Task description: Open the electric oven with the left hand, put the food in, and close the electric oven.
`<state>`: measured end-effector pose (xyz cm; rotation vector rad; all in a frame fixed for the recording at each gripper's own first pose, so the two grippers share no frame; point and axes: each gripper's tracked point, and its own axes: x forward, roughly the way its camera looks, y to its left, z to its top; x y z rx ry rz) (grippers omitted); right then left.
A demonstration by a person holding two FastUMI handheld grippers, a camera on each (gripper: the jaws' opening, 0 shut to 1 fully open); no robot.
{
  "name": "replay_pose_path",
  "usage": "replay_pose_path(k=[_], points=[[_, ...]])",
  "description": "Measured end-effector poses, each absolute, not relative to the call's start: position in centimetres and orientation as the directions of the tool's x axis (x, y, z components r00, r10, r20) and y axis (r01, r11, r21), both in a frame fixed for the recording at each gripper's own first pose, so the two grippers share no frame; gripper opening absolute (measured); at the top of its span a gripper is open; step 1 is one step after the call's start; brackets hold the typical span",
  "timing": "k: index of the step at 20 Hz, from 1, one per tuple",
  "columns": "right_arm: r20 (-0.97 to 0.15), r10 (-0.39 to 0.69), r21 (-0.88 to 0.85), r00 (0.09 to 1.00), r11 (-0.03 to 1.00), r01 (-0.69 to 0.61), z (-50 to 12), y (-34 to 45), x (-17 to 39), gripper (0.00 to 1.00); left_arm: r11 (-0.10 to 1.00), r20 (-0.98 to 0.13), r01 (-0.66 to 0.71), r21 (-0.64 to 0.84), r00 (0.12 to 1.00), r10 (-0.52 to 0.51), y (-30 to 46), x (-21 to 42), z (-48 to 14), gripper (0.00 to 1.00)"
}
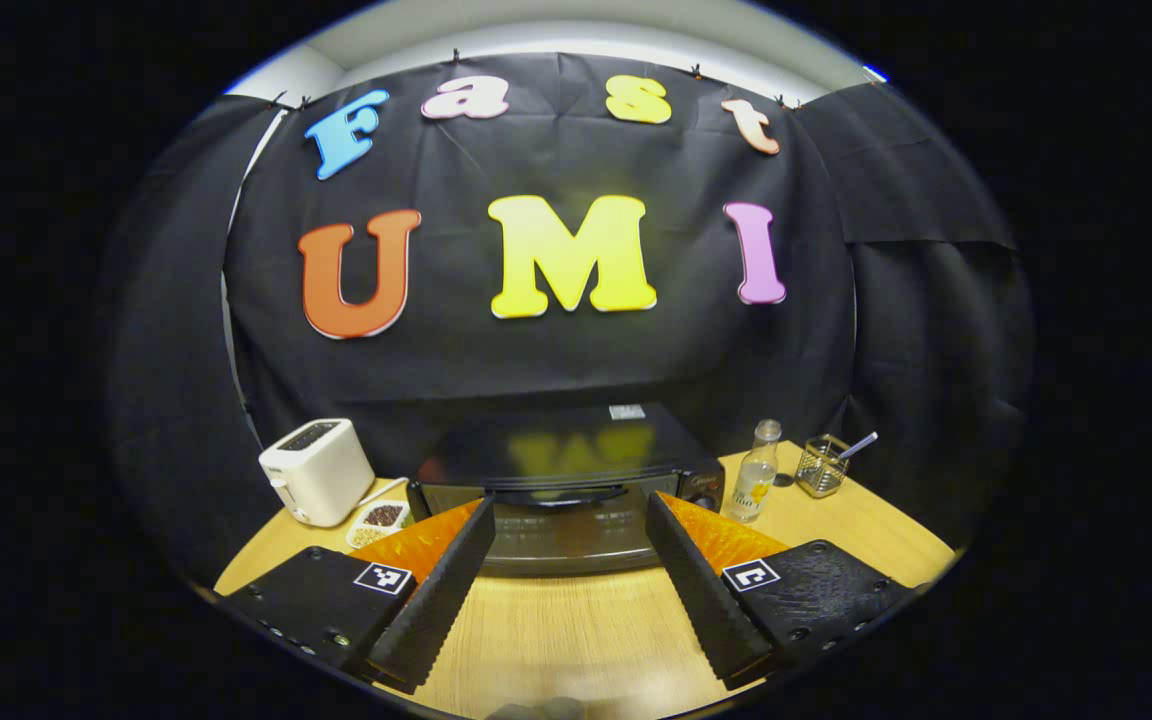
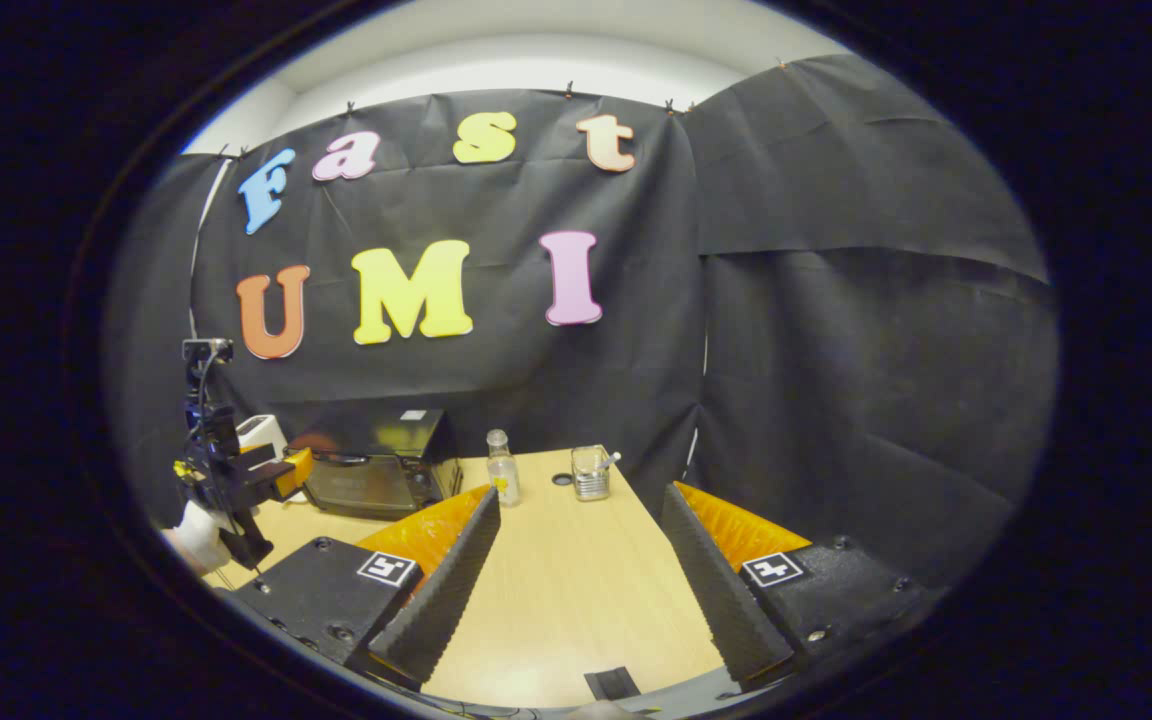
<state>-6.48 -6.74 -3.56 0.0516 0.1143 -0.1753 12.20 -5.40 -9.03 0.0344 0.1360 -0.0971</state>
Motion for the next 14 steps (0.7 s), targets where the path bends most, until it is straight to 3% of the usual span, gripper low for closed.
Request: replay_pose_path(k=[7, 14], points=[[-0.044, -0.01, 0.001, 0.999, 1.0, 0.01, -1.5, -5.9, -9.4, 1.0, 1.0, 0.032, 0.013, 0.01, 0.999, -0.014, -4.1, -2.0, 0.7, 0.96], [0.012, 0.085, 0.029, 0.996, 0.996, -0.085, -2.0, -6.9, -14.2, 1.0, 0.992, 0.05, -0.12, 0.042, 0.992, 0.118, -2.5, -15.6, 3.1, 0.96]])
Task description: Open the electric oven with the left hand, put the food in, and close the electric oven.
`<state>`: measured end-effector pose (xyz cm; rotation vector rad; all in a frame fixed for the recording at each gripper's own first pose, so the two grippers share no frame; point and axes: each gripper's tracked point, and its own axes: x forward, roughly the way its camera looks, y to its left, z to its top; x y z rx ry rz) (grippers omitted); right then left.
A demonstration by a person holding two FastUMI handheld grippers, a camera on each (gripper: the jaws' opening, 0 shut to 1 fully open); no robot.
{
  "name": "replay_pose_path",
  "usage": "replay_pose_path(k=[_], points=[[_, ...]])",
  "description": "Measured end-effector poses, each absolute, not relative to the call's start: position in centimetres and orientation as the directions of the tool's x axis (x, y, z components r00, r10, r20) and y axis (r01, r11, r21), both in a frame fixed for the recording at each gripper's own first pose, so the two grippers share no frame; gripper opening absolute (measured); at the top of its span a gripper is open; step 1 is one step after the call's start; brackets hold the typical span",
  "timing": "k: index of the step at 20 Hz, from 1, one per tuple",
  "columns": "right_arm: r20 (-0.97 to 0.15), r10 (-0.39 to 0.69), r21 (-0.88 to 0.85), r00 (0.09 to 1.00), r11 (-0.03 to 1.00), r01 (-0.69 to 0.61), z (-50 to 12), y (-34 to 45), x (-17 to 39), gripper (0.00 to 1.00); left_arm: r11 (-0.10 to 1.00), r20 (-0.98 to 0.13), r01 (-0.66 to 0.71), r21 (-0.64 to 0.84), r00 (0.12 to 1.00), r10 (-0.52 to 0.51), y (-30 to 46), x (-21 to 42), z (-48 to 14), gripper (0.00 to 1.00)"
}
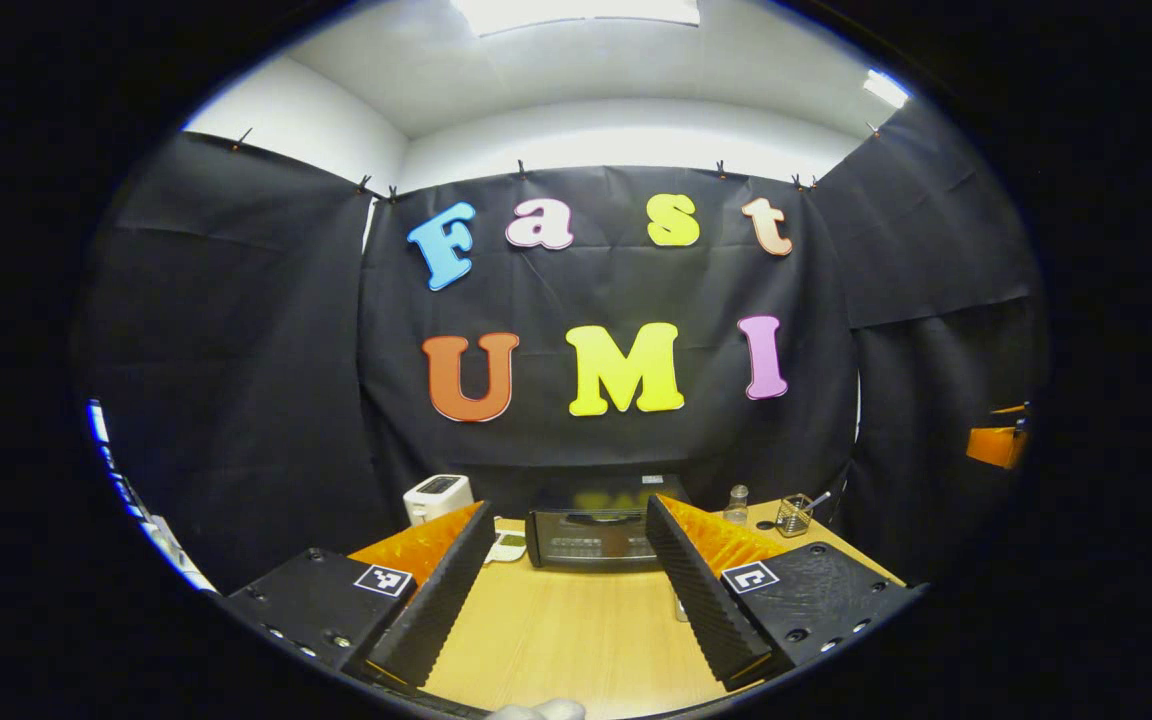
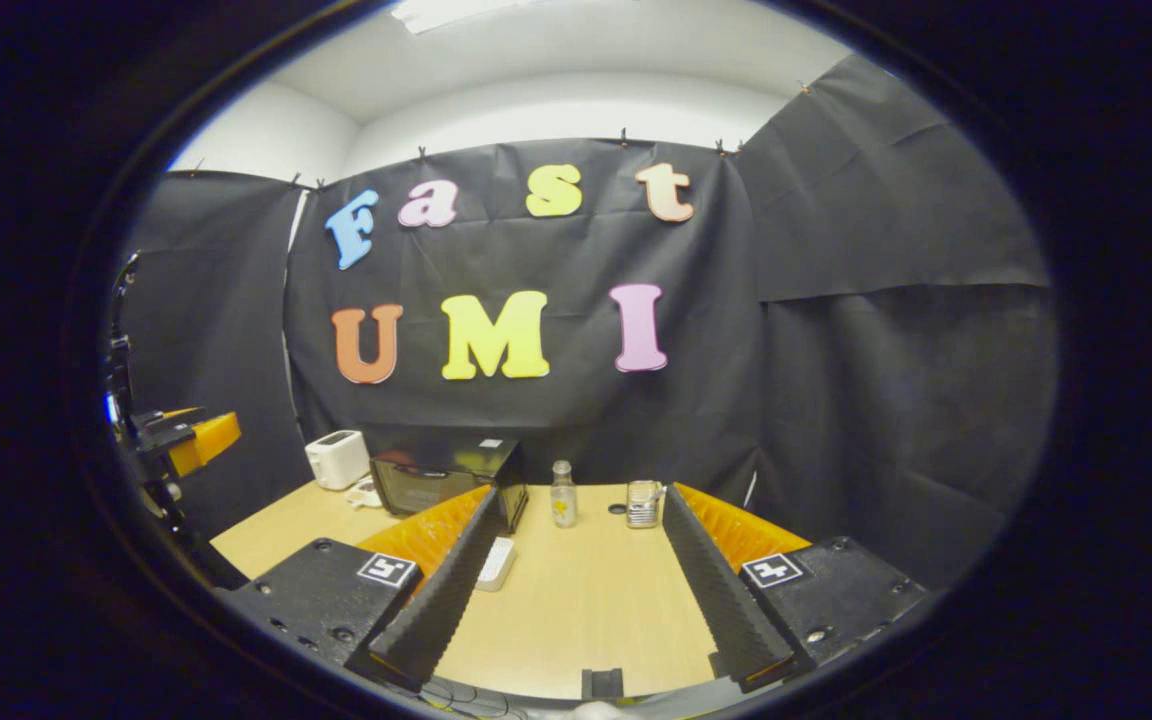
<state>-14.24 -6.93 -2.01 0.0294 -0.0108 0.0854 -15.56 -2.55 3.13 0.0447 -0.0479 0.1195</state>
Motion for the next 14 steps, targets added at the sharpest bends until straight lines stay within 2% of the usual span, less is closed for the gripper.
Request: replay_pose_path(k=[5, 14], points=[[0.017, 0.101, 0.021, 0.995, 0.995, -0.101, -2.6, -6.9, -15.8, 1.0, 0.988, 0.028, -0.147, 0.04, 0.989, 0.146, -2.4, -19.7, 3.1, 0.96], [0.045, 0.055, 0.023, 0.997, 0.998, -0.056, -0.6, -6.1, -16.2, 1.0, 0.997, 0.028, -0.079, 0.021, 0.997, 0.078, -3.2, -19.2, 4.4, 0.96]])
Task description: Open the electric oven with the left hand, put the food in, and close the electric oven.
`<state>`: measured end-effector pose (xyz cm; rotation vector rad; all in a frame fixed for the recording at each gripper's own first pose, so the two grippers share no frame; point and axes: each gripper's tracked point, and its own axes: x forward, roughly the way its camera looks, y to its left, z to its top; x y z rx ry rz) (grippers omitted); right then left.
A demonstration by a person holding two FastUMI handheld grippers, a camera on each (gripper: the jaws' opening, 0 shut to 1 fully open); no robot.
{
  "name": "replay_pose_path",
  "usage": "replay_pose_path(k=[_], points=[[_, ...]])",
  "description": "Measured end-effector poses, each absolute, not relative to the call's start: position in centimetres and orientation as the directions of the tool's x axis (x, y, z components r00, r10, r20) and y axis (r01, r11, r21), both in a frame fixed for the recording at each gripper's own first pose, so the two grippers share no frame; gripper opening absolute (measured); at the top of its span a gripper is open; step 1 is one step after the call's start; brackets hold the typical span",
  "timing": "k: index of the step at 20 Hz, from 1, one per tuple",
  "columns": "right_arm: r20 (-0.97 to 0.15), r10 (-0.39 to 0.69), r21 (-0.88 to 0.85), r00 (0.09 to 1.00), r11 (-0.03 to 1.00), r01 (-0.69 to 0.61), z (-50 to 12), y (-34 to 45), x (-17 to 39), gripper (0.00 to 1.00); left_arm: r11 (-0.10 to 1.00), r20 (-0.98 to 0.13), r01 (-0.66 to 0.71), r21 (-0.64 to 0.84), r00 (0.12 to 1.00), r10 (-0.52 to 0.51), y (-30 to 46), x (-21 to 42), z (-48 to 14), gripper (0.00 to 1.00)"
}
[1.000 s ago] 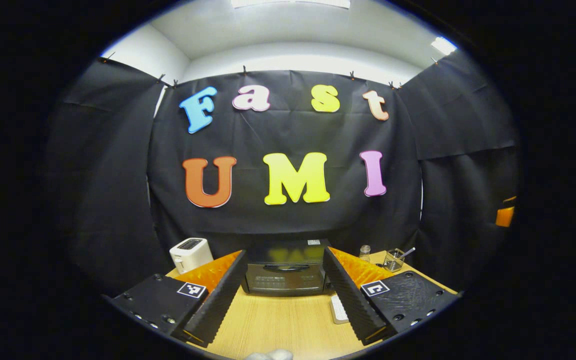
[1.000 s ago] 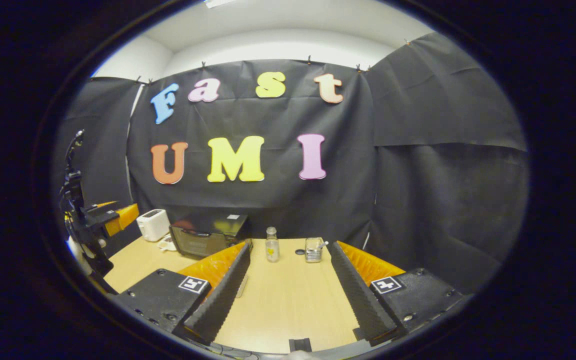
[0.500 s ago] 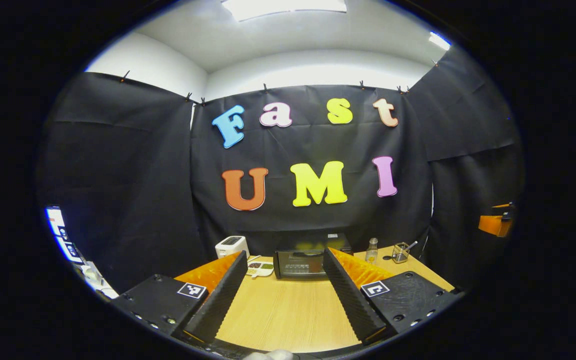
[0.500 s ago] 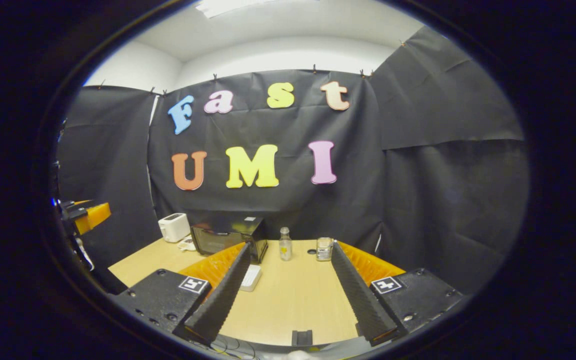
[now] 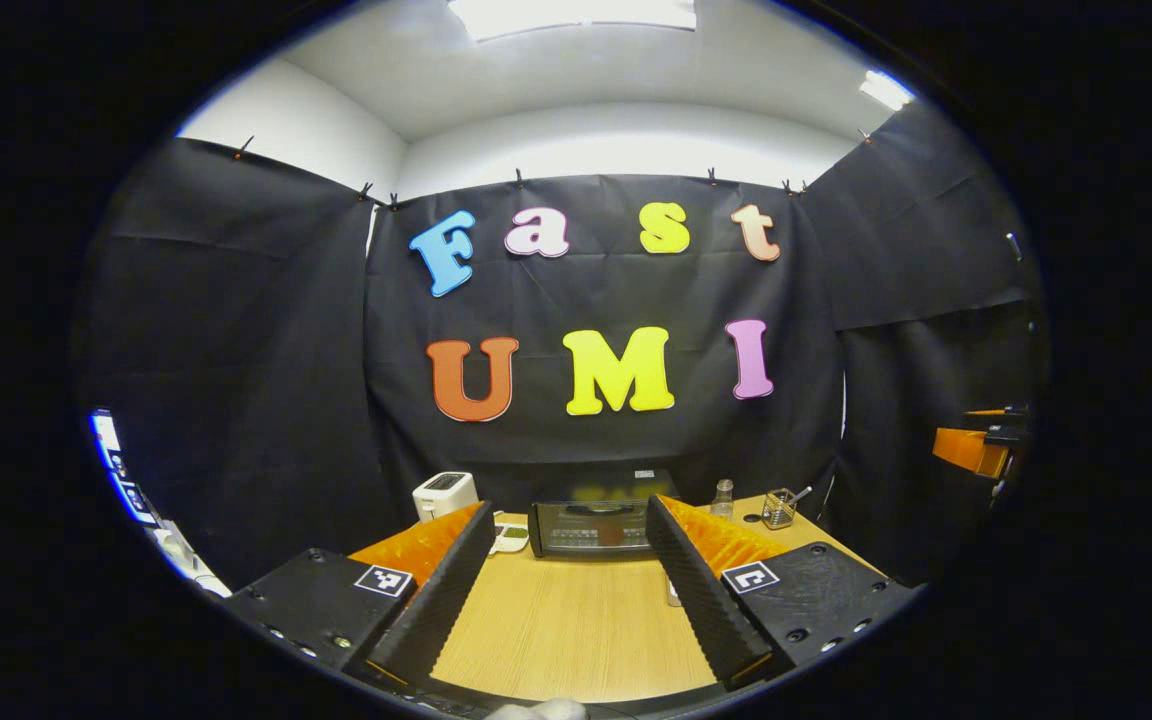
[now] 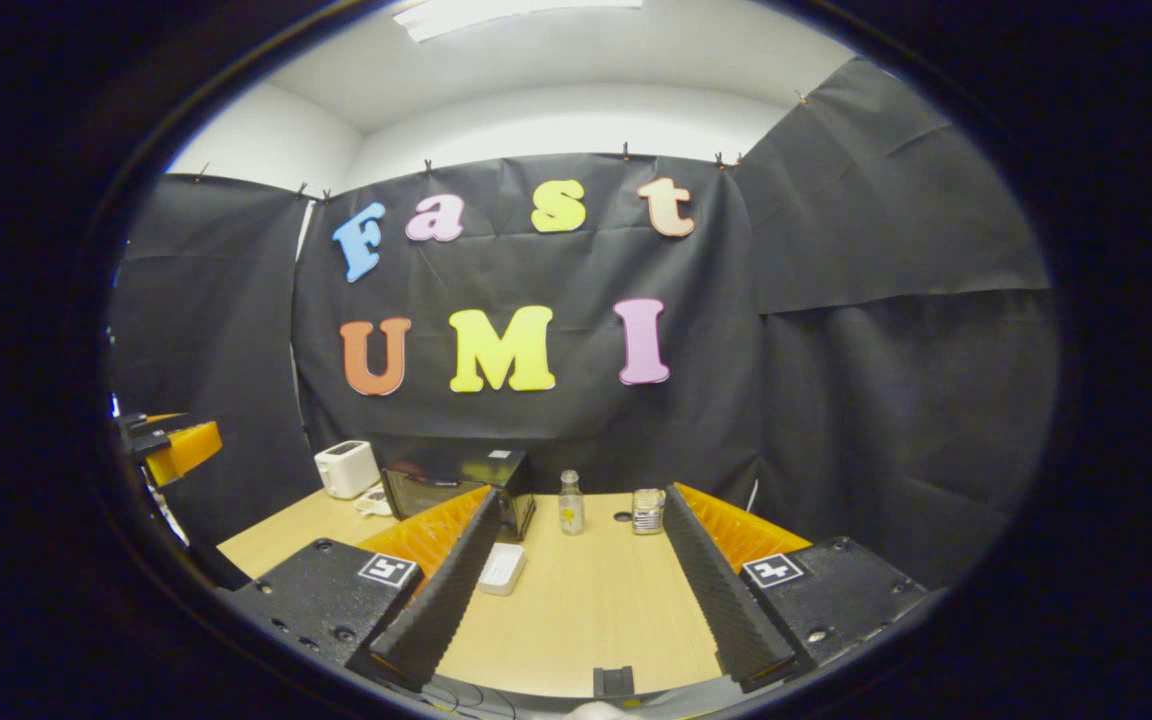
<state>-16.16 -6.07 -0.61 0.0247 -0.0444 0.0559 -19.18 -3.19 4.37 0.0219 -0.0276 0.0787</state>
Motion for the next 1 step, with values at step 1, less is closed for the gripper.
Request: replay_pose_path(k=[1], points=[[0.054, 0.054, 0.024, 0.997, 0.998, -0.056, -0.18, -5.78, -16.32, 1.0, 0.997, 0.029, -0.071, 0.011, 0.997, 0.07, -3.22, -19.06, 4.55, 0.96]])
